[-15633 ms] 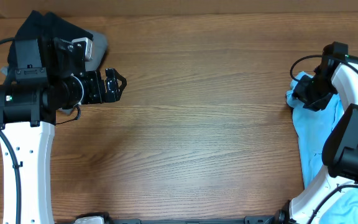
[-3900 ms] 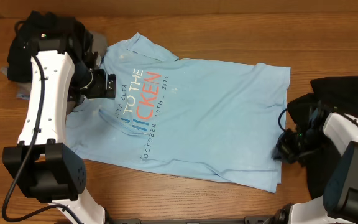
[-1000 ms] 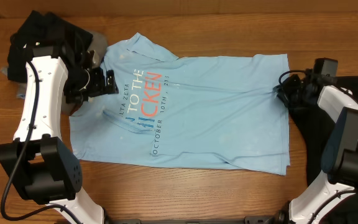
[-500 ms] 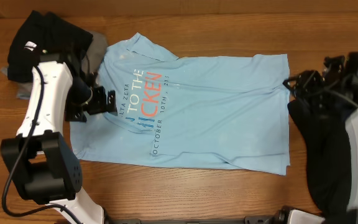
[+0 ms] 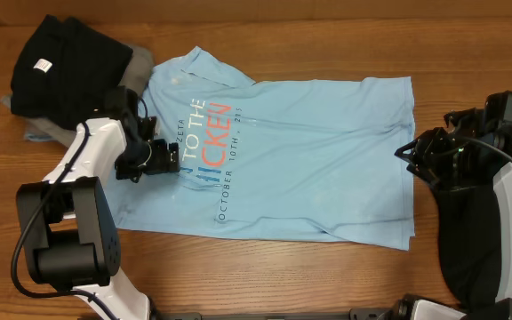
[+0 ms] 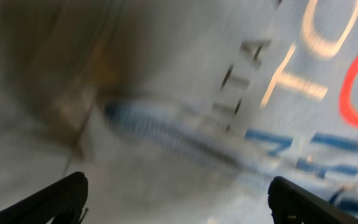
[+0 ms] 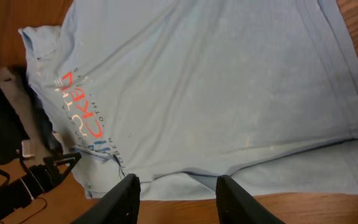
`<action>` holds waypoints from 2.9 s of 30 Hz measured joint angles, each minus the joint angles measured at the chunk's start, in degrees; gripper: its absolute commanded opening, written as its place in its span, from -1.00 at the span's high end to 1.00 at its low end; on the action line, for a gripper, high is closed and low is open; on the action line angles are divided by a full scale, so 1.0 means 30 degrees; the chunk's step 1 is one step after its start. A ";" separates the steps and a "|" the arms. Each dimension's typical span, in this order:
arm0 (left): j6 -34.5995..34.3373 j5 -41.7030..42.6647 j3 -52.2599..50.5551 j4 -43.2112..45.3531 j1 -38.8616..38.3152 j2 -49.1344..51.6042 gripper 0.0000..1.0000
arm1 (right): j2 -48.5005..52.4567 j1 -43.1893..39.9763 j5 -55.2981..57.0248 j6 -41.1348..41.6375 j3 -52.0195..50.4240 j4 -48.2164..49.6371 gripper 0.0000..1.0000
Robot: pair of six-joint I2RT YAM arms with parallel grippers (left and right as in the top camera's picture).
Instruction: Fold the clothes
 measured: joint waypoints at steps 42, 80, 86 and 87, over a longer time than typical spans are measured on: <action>0.0831 -0.2302 -0.1821 0.6054 -0.0357 0.0000 0.78 | 0.0000 0.0007 0.0503 -0.0138 -0.0954 0.0044 0.15; 0.0845 -0.3592 0.5122 -0.2433 -0.0357 0.0000 0.92 | 0.0036 -0.2127 0.5435 0.4575 -0.8087 -0.0015 0.13; 0.0845 -0.3592 0.5129 -0.2477 -0.0357 0.0000 0.92 | 0.0036 -0.2120 0.5377 0.6288 -1.1038 0.2630 0.15; 0.0845 -0.3592 0.5129 -0.2470 -0.0357 0.0000 0.92 | 0.0036 -0.2120 0.5362 0.6499 -1.1380 0.2958 0.15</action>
